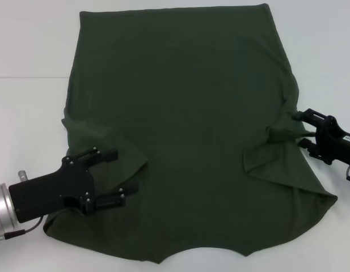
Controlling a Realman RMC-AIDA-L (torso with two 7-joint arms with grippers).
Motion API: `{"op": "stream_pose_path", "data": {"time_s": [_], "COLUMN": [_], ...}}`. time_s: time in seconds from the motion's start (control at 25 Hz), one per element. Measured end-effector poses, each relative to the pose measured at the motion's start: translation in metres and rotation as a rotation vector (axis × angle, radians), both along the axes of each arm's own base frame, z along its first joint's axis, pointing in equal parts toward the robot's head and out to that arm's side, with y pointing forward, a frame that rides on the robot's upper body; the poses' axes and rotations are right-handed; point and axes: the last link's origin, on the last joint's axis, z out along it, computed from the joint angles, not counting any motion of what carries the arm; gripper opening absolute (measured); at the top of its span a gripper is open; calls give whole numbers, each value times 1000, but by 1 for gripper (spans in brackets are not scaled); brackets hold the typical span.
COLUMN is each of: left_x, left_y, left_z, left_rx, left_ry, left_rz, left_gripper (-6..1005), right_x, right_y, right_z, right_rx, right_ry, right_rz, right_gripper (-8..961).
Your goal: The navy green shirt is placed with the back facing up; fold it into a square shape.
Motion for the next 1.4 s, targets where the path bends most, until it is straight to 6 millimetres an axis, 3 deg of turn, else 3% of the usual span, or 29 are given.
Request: {"op": "stream_pose_path", "data": {"time_s": [0.6, 0.8, 1.24, 1.4], "left_x": [-1, -1, -3, -3], "left_y": [1, 1, 0, 0], "left_z": [0, 0, 1, 1], "left_rx": [3, 5, 7, 7], "left_ry": [3, 4, 6, 5], "left_rz": [5, 9, 12, 14], "left_gripper": [883, 883, 884, 884], "right_x": [-8, -10, -15, -23], "right_y": [10, 12, 17, 23], "right_z": [-5, -4, -3, -2], "right_rx": [-31, -37, -36, -29], "right_ry": [-44, -68, -76, -83], "right_rz": [13, 36, 49, 69], "right_gripper": [804, 615, 369, 206]}}
